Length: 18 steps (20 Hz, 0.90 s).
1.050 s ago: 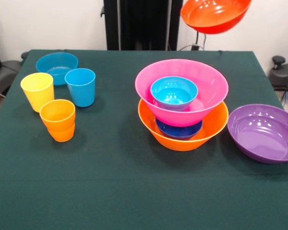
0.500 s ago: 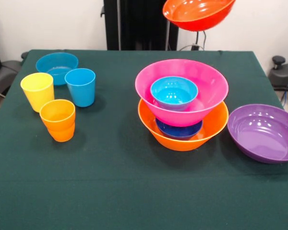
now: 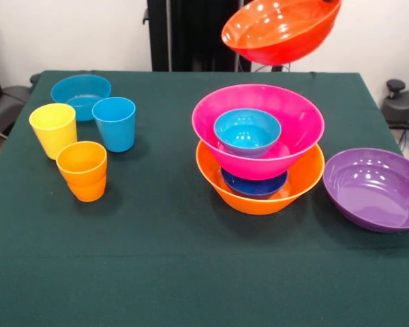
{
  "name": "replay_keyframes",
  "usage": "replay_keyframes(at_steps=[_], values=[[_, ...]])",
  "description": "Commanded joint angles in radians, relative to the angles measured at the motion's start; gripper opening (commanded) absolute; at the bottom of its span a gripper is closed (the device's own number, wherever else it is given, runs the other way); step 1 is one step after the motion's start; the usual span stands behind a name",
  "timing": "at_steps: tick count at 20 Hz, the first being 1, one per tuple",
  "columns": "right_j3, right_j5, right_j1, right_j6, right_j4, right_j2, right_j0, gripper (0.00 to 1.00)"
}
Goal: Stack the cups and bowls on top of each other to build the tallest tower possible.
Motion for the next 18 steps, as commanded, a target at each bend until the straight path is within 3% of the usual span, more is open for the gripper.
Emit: replay_keyframes(at_steps=[1,5,18], values=[[-0.124,0.046,0.131,-0.106,-0.11,0.118,-0.025,0.0],[-0.157,0.032,0.17,-0.108,-0.16,0.115,-0.038,0.0],[-0.177,0.064,0.181,-0.114,-0.287,0.1,-0.076,0.0]])
